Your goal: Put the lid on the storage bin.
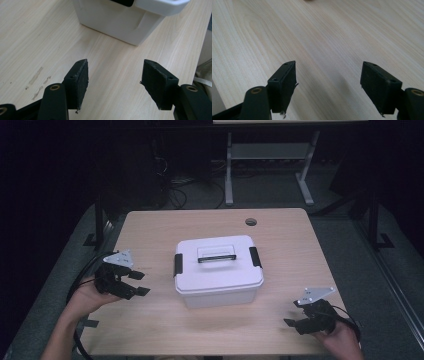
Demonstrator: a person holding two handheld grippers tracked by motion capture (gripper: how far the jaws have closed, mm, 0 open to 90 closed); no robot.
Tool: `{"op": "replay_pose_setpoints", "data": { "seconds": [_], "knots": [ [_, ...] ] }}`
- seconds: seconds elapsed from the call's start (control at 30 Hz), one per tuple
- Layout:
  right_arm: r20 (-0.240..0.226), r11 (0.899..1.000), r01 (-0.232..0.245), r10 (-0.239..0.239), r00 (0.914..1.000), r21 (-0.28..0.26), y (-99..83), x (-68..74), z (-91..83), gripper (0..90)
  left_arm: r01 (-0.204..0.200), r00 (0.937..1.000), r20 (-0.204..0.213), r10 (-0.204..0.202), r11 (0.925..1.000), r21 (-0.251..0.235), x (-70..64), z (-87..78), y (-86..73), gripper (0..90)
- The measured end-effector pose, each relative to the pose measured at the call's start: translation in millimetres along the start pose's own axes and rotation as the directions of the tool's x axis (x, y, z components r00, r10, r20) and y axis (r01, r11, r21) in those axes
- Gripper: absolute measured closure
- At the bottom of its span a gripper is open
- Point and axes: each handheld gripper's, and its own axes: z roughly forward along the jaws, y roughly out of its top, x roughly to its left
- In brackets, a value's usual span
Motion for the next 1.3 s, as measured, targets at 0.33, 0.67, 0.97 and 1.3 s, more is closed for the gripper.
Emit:
{"op": "replay_pose_setpoints", "data": {
  "seconds": [0.33, 0.67, 0.97, 1.3],
  "knots": [
    [-0.006, 1.0, 0.0, 0.0, 1.0, 0.0, 0.6, 0.7, 1.4, 28.2, 0.029, 0.9996, 0.004, -0.029, 0.9995, -0.012, -0.5, 5.6, -15.6, 36.0],
    [-0.003, 1.0, 0.0, 0.0, 1.0, 0.006, 1.1, 1.2, 2.1, 28.2, 0.041, 0.9991, -0.007, -0.041, 0.9989, -0.021, -1.2, 9.2, -28.4, 35.4],
    [-0.007, 1.0, -0.002, 0.002, 1.0, 0.009, 1.3, 2.5, 2.5, 28.1, 0.061, 0.9981, -0.006, -0.061, 0.9977, -0.029, -3.6, 12.3, -40.7, 34.8],
    [-0.006, 1.0, 0.001, -0.001, 1.0, 0.009, 0.8, 2.7, 1.7, 28.2, 0.064, 0.9978, -0.016, -0.065, 0.9974, -0.032, -7.7, 14.4, -52.6, 34.2]
  ]
}}
